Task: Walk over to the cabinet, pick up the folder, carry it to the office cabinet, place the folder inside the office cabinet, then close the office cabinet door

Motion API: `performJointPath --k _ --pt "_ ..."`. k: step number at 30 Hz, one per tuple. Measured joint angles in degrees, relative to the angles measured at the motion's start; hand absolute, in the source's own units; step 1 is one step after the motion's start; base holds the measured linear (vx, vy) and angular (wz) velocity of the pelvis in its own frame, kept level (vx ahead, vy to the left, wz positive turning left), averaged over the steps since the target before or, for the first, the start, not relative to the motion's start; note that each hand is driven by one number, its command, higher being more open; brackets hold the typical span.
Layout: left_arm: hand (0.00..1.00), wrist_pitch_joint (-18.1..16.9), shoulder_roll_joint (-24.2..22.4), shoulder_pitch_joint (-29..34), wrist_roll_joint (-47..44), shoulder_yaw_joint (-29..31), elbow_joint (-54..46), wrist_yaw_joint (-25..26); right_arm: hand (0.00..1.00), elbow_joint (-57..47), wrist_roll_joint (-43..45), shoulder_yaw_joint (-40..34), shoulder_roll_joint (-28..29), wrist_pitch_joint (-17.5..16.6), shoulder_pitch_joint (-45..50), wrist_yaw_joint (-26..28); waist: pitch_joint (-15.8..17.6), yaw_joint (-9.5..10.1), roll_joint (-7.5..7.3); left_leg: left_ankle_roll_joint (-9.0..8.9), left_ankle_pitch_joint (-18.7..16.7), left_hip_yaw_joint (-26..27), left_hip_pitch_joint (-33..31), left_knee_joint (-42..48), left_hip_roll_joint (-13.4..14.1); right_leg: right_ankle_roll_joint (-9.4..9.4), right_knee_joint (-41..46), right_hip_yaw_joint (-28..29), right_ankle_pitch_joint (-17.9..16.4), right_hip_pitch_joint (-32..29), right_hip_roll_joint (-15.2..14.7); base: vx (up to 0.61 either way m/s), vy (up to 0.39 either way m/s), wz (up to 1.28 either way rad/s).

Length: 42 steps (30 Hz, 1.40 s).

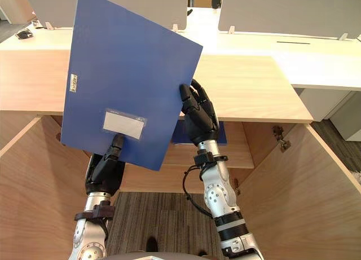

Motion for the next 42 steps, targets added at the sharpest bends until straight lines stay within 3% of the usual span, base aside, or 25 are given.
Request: performJointPath --k 8,16,27,35,39,42 --pt "1.00 1.0 -1.2 0.0 3.9 4.3 1.0 4.2 0.00 -0.4 -13.5 -2.4 0.0 0.8 0.8 -2.4 0.0 -0.41 0.00 0.00 0.0 -0.2 -0.3 0.0 0.0 0.00 -0.2 -0.2 0.0 -0.1 0.0 0.00 0.000 0.00" --pt "1.00 1.2 -1.7 0.0 4.5 6.7 1.0 5.5 0.00 -0.9 -13.7 -5.3 0.9 0.9 4.8 -2.5 -0.1 -0.66 0.03 0.01 0.0 -0.8 -0.4 0.0 -0.1 -0.05 -0.2 -0.7 -0.1 0.1 -0.1 0.00 0.000 0.02" --pt "1.00 0.9 -1.8 0.1 4.3 17.8 3.1 6.1 0.00 -4.9 -13.5 -13.4 0.8 0.9 8.7 -3.3 -0.3 -0.73 0.08 -0.13 0.1 -2.0 -1.0 0.0 -0.1 -0.30 -0.2 -1.8 -0.3 0.2 0.0 0.00 -0.002 0.05" --pt "1.00 1.2 -2.6 3.4 5.8 24.1 13.6 7.5 0.00 -10.0 -13.1 -17.5 0.7 0.8 11.2 -3.6 -0.3 -0.77 0.12 -0.56 -0.2 -2.4 -1.4 0.0 0.0 -0.25 -0.2 -2.3 -0.7 0.0 -0.2 0.00 -0.001 0.02" --pt "1.00 1.7 -1.7 3.2 9.9 24.5 25.9 7.8 0.00 -10.1 -13.1 -12.7 -0.7 0.8 12.0 -3.4 -0.3 -0.91 0.14 -0.57 -0.2 -2.3 -1.7 0.0 0.2 -0.35 -0.2 -2.4 -0.8 -0.4 -0.2 0.00 0.000 0.00" --pt "1.00 3.3 -1.4 2.2 15.1 24.1 38.7 7.9 0.00 -9.7 -13.2 -4.2 -3.6 1.0 12.8 -1.6 -0.2 -0.81 0.20 -0.52 -0.2 -2.1 -2.6 0.0 0.4 -0.35 -0.2 -2.0 -0.8 -1.4 -0.1 0.02 -0.005 -0.03"
